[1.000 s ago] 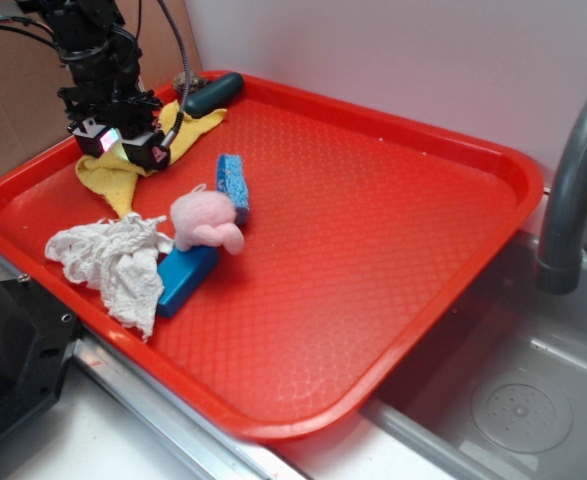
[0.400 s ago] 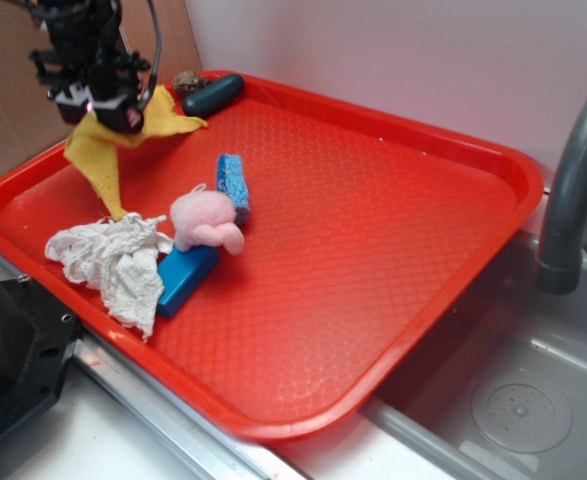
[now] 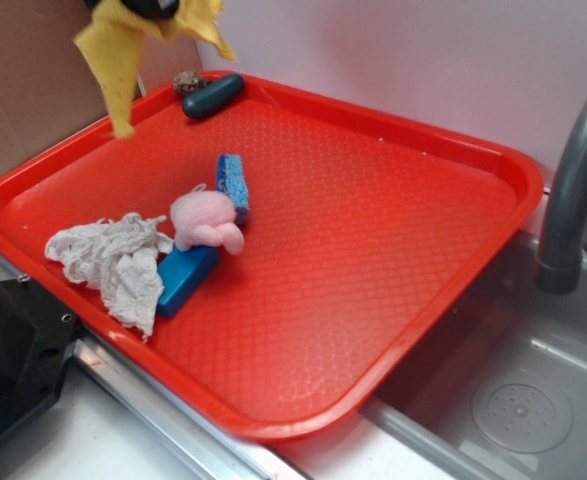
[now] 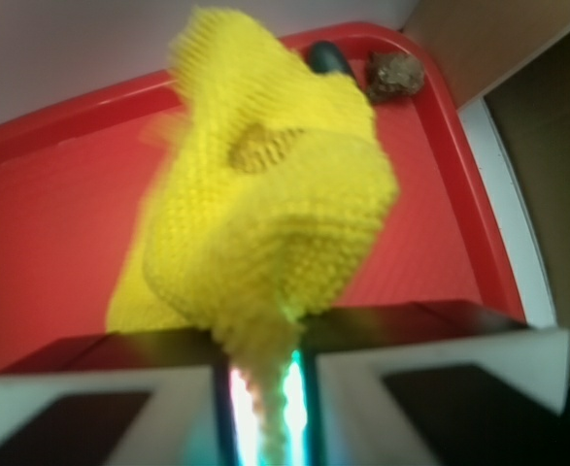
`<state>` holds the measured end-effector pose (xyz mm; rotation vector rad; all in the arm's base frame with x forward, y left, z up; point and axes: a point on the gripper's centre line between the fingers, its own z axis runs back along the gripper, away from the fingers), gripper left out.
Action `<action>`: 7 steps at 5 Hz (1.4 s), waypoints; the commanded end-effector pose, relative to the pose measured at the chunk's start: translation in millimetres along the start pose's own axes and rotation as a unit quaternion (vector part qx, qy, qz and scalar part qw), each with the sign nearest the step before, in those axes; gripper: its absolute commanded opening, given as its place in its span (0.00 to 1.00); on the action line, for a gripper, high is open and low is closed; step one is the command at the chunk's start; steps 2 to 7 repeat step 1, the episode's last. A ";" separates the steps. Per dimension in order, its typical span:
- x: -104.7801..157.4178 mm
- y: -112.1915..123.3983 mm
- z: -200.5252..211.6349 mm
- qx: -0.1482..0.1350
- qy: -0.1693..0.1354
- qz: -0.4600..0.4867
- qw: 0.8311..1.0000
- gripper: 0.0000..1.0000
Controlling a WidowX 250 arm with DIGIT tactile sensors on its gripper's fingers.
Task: Grab the yellow cloth.
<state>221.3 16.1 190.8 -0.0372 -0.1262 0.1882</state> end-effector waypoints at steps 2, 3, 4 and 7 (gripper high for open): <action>29.4 -27.5 36.5 -0.013 -0.020 -0.018 1.000 0.00; 29.4 -27.5 36.5 -0.013 -0.020 -0.018 1.000 0.00; 29.4 -27.5 36.5 -0.013 -0.020 -0.018 1.000 0.00; 29.4 -27.5 36.5 -0.013 -0.020 -0.018 1.000 0.00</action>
